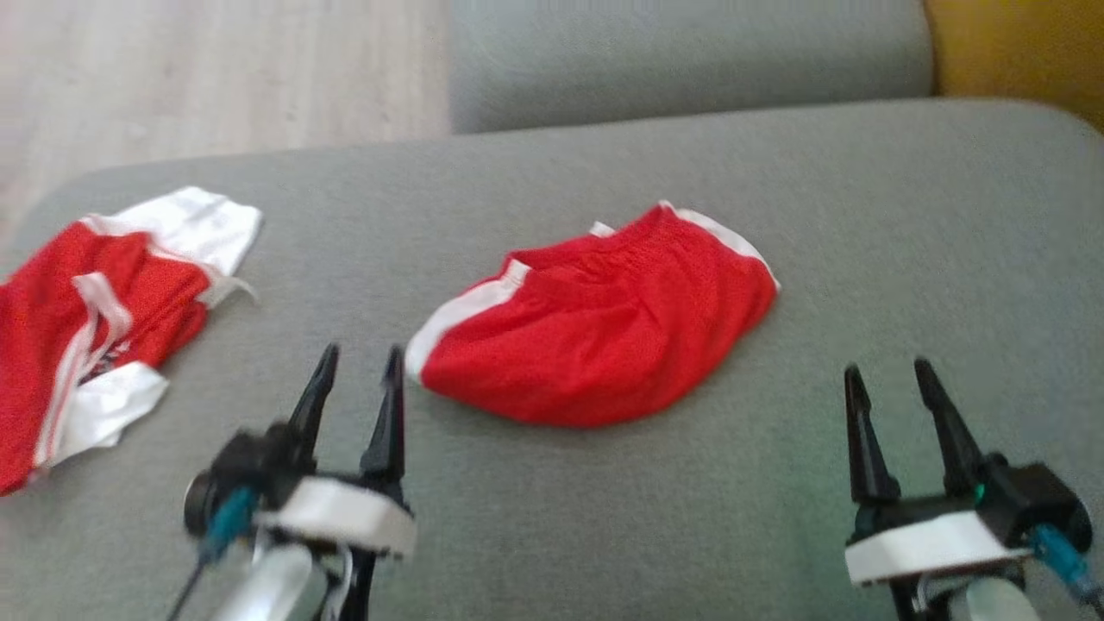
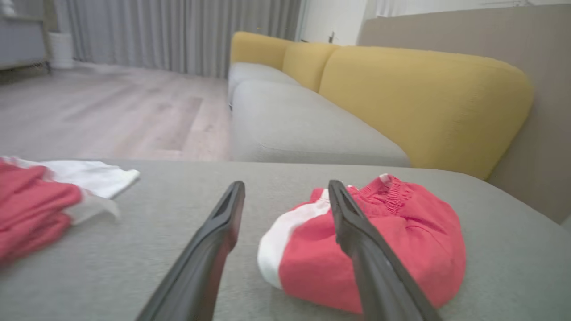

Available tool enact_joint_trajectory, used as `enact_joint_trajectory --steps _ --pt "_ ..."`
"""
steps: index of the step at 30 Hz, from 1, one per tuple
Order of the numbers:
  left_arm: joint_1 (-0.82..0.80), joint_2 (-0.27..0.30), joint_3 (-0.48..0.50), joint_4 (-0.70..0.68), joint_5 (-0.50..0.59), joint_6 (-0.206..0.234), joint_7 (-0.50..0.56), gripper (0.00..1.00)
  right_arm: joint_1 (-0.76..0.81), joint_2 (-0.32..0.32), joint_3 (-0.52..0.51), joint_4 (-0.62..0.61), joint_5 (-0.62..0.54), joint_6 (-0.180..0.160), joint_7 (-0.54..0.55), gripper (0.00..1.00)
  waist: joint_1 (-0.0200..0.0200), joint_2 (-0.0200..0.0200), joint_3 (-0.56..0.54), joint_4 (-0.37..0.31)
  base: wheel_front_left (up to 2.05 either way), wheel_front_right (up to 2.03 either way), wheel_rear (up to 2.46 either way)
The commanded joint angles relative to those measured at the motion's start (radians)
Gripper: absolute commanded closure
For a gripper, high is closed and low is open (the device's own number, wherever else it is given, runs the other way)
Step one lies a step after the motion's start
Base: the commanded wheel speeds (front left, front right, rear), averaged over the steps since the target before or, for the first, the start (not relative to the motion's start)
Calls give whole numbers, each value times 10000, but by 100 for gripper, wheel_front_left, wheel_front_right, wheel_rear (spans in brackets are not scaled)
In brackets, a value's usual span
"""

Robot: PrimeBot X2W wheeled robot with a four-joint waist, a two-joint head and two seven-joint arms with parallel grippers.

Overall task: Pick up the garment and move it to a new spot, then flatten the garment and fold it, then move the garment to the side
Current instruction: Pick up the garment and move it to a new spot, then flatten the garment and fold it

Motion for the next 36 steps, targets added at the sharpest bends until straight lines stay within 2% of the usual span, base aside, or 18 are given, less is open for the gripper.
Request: enact_joint_trajectory --steps 1,2,6,10,13,18,25,36 --pt "1056 -297 1580 -1093 1323 545 -119 0 -4 -28 147 14 254 -7 -13 0 1 0 -775 855 0 0 0" --pt "1056 -297 1580 -1093 1323 545 -119 0 -4 -28 147 14 254 -7 -13 0 1 0 -775 855 0 0 0" --pt "2530 -1121 3066 -2170 2613 749 -120 0 220 -28 141 391 521 -7 -13 0 1 0 -1123 1226 0 0 0" --pt "3689 -1834 3973 -2612 3353 242 -121 0 413 -28 161 556 543 -7 -13 0 1 0 -1336 1410 0 0 0" --pt "4140 -2098 4362 -2683 3961 -208 -121 0 510 -28 171 627 569 -7 -13 0 1 0 -1437 1458 0 0 0" --pt "4363 -2369 4765 -2621 4770 -752 -121 0 557 -28 197 723 584 -7 -13 0 1 0 -1538 1458 0 0 0" --pt "4387 -2626 5132 -2472 5254 -1287 -121 0 575 -28 253 823 649 -7 -13 0 1 0 -1605 1383 0 0 0" --pt "4324 -2771 5406 -2209 5549 -1598 -122 0 503 -28 289 802 769 -7 -13 0 1 0 -1541 1180 0 0 0"
